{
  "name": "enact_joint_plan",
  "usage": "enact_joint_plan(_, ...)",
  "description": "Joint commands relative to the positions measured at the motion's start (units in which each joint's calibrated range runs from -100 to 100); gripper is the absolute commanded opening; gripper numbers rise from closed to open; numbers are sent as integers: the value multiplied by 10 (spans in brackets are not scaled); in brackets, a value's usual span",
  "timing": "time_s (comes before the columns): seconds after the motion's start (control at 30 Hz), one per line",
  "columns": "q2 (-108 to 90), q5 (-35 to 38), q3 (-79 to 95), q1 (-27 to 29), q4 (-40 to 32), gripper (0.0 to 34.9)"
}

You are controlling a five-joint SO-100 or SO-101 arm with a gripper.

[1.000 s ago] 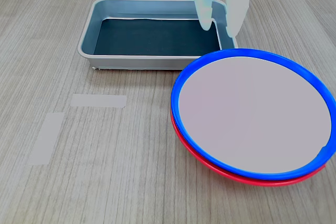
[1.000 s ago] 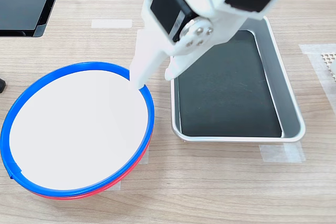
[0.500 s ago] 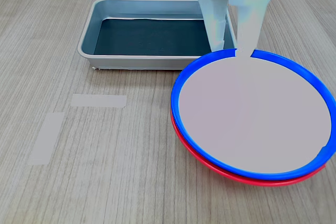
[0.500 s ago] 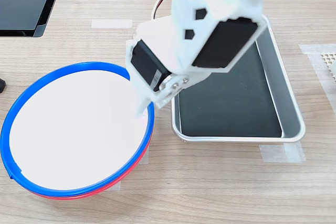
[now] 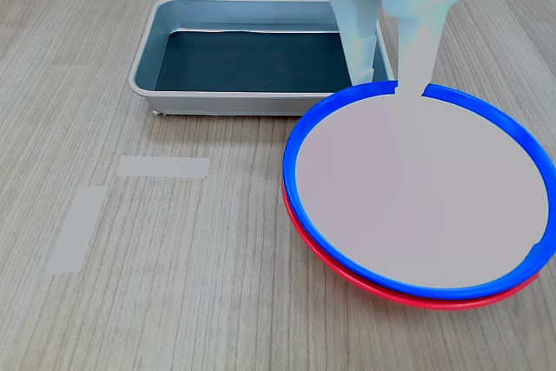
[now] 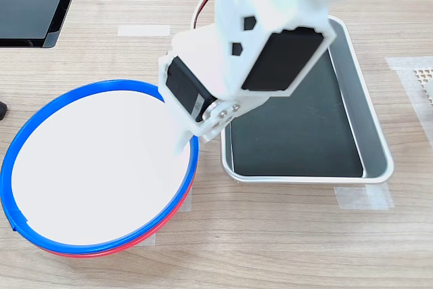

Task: Lift the stacked dish and set it down on the table.

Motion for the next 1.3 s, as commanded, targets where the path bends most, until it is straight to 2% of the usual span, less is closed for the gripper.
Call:
enact_joint_plan(0.0, -33, 4, -21, 8, 13, 142)
enact_joint_plan(0.27, -46, 5, -30, 11, 5, 142)
enact_joint_plan(1.27, 61, 8, -67, 28, -131, 140)
